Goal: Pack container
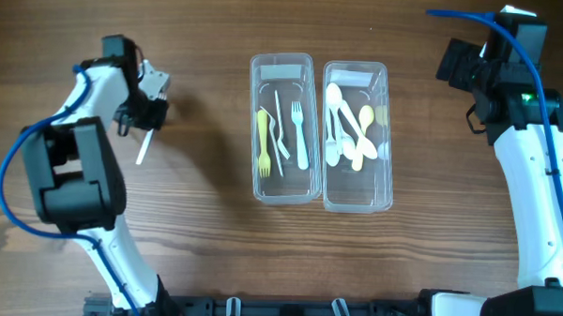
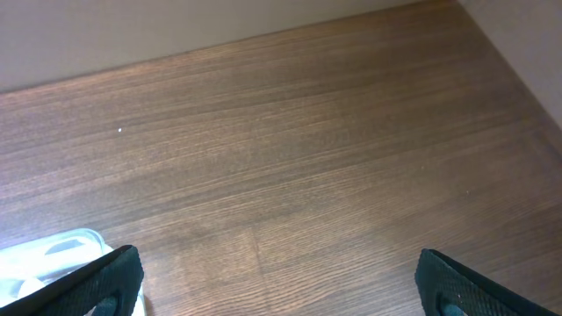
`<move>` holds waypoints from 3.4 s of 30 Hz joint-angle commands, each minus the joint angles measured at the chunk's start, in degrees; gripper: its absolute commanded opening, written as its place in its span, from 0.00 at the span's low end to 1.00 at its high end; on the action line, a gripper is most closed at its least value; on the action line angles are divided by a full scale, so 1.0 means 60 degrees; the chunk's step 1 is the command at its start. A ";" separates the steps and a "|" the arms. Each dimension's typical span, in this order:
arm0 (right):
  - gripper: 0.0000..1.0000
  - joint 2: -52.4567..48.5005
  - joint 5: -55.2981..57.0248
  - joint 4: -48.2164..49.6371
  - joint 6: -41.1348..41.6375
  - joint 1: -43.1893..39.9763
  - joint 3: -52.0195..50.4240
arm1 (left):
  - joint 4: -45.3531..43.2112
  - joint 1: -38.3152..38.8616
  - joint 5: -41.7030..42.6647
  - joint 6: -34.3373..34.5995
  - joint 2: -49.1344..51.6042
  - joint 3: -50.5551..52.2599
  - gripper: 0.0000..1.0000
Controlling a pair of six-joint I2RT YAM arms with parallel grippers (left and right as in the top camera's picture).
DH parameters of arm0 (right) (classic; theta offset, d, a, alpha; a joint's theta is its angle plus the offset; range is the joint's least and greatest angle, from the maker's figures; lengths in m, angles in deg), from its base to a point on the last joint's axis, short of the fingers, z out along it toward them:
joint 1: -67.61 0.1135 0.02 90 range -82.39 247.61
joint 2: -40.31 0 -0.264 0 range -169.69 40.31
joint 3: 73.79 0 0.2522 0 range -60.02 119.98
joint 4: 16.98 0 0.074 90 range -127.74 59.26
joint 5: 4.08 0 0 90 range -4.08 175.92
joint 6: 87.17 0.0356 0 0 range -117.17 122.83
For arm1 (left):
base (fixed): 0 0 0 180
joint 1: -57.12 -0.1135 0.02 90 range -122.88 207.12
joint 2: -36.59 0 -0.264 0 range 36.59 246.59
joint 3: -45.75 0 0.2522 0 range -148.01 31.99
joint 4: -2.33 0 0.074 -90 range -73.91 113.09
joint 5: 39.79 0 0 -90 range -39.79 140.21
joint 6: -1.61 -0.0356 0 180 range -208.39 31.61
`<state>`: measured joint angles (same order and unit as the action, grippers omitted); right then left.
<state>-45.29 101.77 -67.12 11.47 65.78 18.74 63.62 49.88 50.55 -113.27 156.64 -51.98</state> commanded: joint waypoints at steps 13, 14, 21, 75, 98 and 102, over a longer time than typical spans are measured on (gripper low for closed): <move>1.00 -0.0051 0.0036 0.0018 -0.0168 -0.0011 0.0069 | 0.0113 0.2528 0.1129 0.5304 -0.2455 -0.3118 0.04; 1.00 -0.0051 0.0036 0.0018 -0.0168 -0.0011 0.0069 | 0.0106 0.2670 0.1158 0.5672 -0.2714 -0.3133 0.04; 1.00 -0.0051 0.0036 0.0018 -0.0171 -0.0011 0.0069 | 0.0645 0.3697 0.1337 0.6885 -0.3453 -0.3133 0.04; 1.00 -0.0051 0.0036 0.0018 -0.0168 -0.0011 0.0069 | 0.3566 0.2925 -0.1909 0.6863 -0.1647 -0.3122 0.68; 1.00 -0.0051 0.0036 0.0018 -0.0168 -0.0011 0.0069 | 0.2561 -0.0404 -0.2109 0.7005 -0.1628 -0.0940 0.97; 1.00 -0.0051 0.0036 0.0018 -0.0171 -0.0011 0.0069 | 0.1719 -0.0911 -0.2142 0.7002 -0.1625 -0.0204 1.00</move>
<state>-45.29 101.77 -67.12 11.47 65.78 18.74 76.58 47.25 38.82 -71.35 146.69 -56.89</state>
